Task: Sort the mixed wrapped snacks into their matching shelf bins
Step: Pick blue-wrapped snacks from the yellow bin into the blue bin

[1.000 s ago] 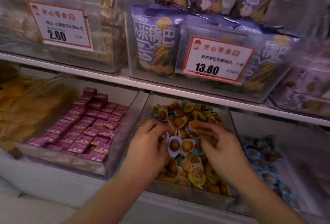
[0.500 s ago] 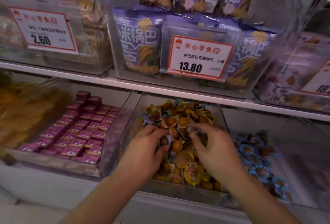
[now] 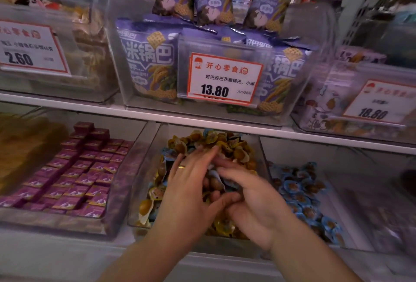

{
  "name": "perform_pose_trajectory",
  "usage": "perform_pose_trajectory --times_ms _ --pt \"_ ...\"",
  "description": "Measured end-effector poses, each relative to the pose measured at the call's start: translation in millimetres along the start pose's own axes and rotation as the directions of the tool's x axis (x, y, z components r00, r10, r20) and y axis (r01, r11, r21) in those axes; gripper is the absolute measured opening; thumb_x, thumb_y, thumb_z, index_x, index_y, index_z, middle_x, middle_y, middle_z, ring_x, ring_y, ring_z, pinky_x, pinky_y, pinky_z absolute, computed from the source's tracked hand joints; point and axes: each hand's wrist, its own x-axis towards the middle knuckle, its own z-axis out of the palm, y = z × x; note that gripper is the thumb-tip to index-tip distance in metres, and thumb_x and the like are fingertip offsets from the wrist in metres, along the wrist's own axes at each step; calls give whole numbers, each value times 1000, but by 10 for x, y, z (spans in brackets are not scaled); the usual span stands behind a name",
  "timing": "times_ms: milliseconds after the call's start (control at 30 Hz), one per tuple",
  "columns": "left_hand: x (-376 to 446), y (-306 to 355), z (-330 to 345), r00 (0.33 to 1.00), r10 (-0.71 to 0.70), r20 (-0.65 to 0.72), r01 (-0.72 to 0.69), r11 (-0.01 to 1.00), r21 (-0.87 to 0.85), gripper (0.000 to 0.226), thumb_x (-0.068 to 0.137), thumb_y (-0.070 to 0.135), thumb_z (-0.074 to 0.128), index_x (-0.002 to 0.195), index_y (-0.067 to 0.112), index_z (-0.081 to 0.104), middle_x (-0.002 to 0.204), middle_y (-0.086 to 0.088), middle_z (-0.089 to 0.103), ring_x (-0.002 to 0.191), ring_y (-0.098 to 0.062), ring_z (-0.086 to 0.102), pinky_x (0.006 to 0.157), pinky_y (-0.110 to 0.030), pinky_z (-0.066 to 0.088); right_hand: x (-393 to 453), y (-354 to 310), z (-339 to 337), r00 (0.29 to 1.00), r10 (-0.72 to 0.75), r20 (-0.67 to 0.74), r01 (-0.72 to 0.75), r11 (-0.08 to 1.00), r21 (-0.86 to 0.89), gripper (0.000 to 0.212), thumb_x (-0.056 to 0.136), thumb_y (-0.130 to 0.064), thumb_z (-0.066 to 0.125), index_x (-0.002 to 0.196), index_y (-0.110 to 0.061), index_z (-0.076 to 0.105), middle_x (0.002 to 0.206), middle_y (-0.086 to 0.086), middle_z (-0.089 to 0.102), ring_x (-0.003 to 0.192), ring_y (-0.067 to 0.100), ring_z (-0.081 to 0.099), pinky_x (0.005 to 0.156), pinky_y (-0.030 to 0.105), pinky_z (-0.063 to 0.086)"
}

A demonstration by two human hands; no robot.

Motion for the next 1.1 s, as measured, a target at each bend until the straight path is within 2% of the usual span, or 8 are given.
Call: perform_pose_trajectory --times_ms 133,267,367,433,533,667,900,1100 --pt "-30 2 25 993 23 116 -22 1000 -4 81 79 81 49 149 45 29 144 29 34 137 3 35 109 -25 34 -94 -179 -255 968 -200 -148 175 971 -165 22 95 -1 57 107 -11 73 81 16 68 55 18 55 38 25 36" --pt "-43 -87 64 991 48 127 -57 996 71 48 98 59 38 139 37 48 140 23 44 130 1 44 103 -34 46 -168 -575 -710 882 -417 -220 340 886 -316 23 94 2 58 112 -9 68 91 16 70 65 20 65 40 24 38" --pt "-25 -145 140 973 58 222 -97 981 171 47 96 52 40 134 31 57 141 16 48 127 -10 51 100 -43 50 -138 -785 -1229 805 -440 -398 102 764 -637 31 92 -12 66 122 -18 64 108 10 72 92 20 68 72 42 60" --pt "-27 -157 214 958 82 276 -144 967 211 46 95 51 41 133 31 58 141 13 49 131 -13 49 101 -45 49 -147 -857 -1554 769 -455 -450 -45 662 -748 16 92 -15 67 107 -17 71 107 12 71 96 19 65 89 42 55" --pt "-11 -157 315 934 99 344 -196 946 260 47 95 55 40 135 35 55 144 15 47 140 -9 37 113 -42 38 -185 -883 -1875 736 -453 -503 -129 636 -761 11 93 -13 64 88 -17 73 100 14 73 88 20 66 72 28 47" --pt "-1 -161 358 908 57 415 -210 919 333 51 96 59 32 138 38 52 148 15 45 145 -7 29 121 -42 20 -140 -918 -1917 639 -560 -527 15 695 -719 18 92 -9 63 82 -20 73 89 4 73 72 4 66 53 18 48" --pt "-14 -108 196 916 -103 388 -91 888 450 57 95 62 21 137 40 53 135 20 53 130 -7 47 121 -45 18 145 -586 -1141 631 -775 -41 283 280 -917 24 89 -7 55 92 -24 72 93 -15 72 89 -7 64 77 4 45" --pt "7 -193 -62 933 -122 338 -74 856 512 49 94 55 24 122 38 61 122 17 61 114 -10 59 115 -43 29 394 -178 -495 803 -410 432 329 -299 -896 37 96 -31 45 129 -28 59 127 -7 58 116 13 54 99 29 47"
